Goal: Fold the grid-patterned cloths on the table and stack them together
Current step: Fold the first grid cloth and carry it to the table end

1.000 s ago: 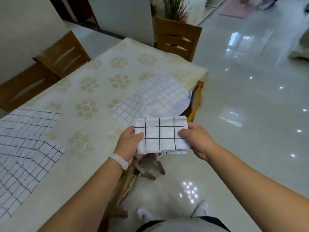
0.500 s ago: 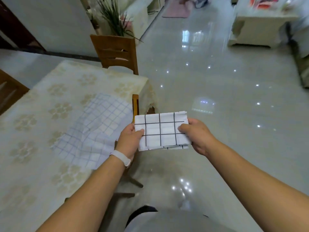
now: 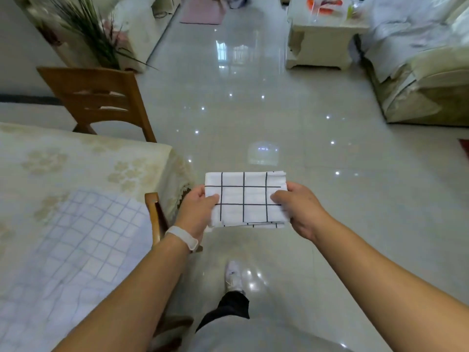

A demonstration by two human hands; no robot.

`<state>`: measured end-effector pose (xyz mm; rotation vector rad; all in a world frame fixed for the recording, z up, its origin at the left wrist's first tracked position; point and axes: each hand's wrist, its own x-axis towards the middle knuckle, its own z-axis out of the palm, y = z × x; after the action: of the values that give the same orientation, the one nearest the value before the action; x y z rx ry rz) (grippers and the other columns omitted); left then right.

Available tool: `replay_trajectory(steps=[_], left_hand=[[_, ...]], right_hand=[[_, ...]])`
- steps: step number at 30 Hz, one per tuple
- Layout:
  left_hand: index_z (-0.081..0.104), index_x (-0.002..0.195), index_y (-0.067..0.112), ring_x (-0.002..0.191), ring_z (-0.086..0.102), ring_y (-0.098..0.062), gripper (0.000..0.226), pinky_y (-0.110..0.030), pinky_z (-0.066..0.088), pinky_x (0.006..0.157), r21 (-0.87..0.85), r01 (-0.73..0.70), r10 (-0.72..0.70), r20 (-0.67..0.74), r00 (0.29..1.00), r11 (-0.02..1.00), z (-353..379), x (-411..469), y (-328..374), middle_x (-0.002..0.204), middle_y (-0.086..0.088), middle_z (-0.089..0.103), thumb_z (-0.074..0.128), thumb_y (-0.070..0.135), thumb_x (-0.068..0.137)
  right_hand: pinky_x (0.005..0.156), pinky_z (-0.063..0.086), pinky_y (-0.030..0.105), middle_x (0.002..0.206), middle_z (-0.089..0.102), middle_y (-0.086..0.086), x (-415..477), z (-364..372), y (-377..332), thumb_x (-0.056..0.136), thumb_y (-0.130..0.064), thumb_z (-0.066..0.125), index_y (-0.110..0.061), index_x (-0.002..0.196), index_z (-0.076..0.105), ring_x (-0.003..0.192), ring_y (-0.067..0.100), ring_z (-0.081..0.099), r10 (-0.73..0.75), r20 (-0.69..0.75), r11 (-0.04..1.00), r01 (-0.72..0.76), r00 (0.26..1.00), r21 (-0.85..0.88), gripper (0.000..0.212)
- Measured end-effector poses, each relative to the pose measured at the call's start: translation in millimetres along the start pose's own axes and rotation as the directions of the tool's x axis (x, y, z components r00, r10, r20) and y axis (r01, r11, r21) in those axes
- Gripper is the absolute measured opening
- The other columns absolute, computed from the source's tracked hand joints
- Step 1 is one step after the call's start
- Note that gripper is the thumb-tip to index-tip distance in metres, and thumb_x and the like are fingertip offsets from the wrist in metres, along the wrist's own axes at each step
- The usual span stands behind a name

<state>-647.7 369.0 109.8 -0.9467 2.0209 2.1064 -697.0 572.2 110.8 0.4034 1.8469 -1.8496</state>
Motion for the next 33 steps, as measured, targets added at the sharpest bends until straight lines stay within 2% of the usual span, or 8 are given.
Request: replay_trajectory(steps=[4, 7, 10, 15, 21, 27, 29, 33], left_hand=[[0.061, 0.097, 0.021, 0.091, 0.067, -0.024, 0.017, -0.041, 0.057, 0.077, 0.115, -0.059, 0.056, 0.03, 0.998, 0.992, -8, 65, 40, 0.1, -0.005, 0.069, 0.056, 0.006, 0.091], [0.061, 0.098, 0.017, 0.092, 0.068, -0.026, 0.017, -0.047, 0.056, 0.084, 0.097, -0.087, 0.083, 0.042, 0.996, 0.991, -14, 107, 70, 0.098, -0.006, 0.07, 0.057, 0.003, 0.09], [0.06, 0.099, 0.018, 0.092, 0.068, -0.024, 0.016, -0.041, 0.057, 0.083, 0.097, -0.093, 0.089, 0.049, 0.995, 0.991, -18, 134, 90, 0.093, -0.001, 0.068, 0.058, 0.004, 0.09], [0.062, 0.103, 0.016, 0.093, 0.068, -0.027, 0.019, -0.047, 0.056, 0.085, 0.056, -0.059, 0.056, 0.043, 0.997, 0.997, -29, 168, 103, 0.102, -0.007, 0.07, 0.059, 0.004, 0.089], [0.063, 0.108, 0.014, 0.096, 0.068, -0.028, 0.021, -0.051, 0.055, 0.086, 0.096, -0.004, 0.004, 0.001, 1.0, 0.995, -37, 205, 113, 0.105, -0.007, 0.07, 0.059, 0.008, 0.089], [0.065, 0.105, 0.014, 0.091, 0.069, -0.03, 0.021, -0.048, 0.056, 0.083, 0.038, 0.053, -0.05, -0.085, 0.995, 0.998, -30, 255, 134, 0.099, -0.009, 0.072, 0.062, 0.008, 0.085], [0.065, 0.099, 0.018, 0.09, 0.069, -0.032, 0.017, -0.048, 0.056, 0.081, 0.038, 0.071, -0.067, -0.118, 0.991, 0.997, -21, 275, 148, 0.096, -0.009, 0.072, 0.063, 0.008, 0.085], [0.065, 0.089, 0.021, 0.09, 0.068, -0.034, 0.014, -0.062, 0.053, 0.08, 0.033, 0.089, -0.081, -0.192, 0.978, 0.995, 4, 318, 180, 0.098, -0.015, 0.071, 0.065, 0.01, 0.08]], right_hand=[[0.077, 0.056, 0.042, 0.093, 0.072, 0.016, 46, 23, -39, 0.085, 0.008, 0.05, -0.003, 0.095, 0.065, 0.079, 0.029, 0.069, -0.02, -0.036, 1.0, 0.02, 0.999, 0.018, 0.021], [0.078, 0.056, 0.044, 0.092, 0.071, 0.014, 74, 41, -70, 0.085, 0.008, 0.051, -0.004, 0.095, 0.064, 0.079, 0.029, 0.068, -0.05, -0.056, 0.998, 0.052, 0.997, 0.035, 0.021], [0.079, 0.056, 0.046, 0.092, 0.072, 0.014, 96, 55, -92, 0.085, 0.007, 0.052, -0.003, 0.096, 0.064, 0.079, 0.029, 0.069, -0.07, -0.071, 0.997, 0.073, 0.995, 0.035, 0.02], [0.08, 0.056, 0.045, 0.098, 0.072, 0.017, 128, 72, -112, 0.085, 0.005, 0.053, 0.001, 0.104, 0.063, 0.083, 0.03, 0.069, -0.052, -0.054, 0.999, 0.053, 0.997, 0.012, 0.022], [0.071, 0.057, 0.038, 0.093, 0.073, 0.016, 175, 86, -124, 0.085, 0.007, 0.053, 0.002, 0.102, 0.064, 0.079, 0.029, 0.069, -0.022, 0.014, 1.0, 0.022, 1.0, 0.015, 0.022], [0.062, 0.05, 0.032, 0.076, 0.069, 0.008, 242, 96, -149, 0.084, 0.008, 0.054, -0.008, 0.084, 0.064, 0.064, 0.023, 0.064, 0.003, 0.095, 1.0, -0.002, 0.996, -0.005, 0.019], [0.066, 0.05, 0.034, 0.08, 0.069, 0.01, 271, 96, -165, 0.084, 0.007, 0.054, -0.008, 0.086, 0.065, 0.068, 0.025, 0.064, -0.005, 0.119, 1.0, 0.006, 0.993, -0.01, 0.018], [0.07, 0.055, 0.039, 0.091, 0.071, 0.015, 329, 89, -206, 0.085, 0.008, 0.052, -0.007, 0.093, 0.066, 0.081, 0.031, 0.067, -0.026, 0.165, 1.0, 0.026, 0.986, -0.002, 0.022]])
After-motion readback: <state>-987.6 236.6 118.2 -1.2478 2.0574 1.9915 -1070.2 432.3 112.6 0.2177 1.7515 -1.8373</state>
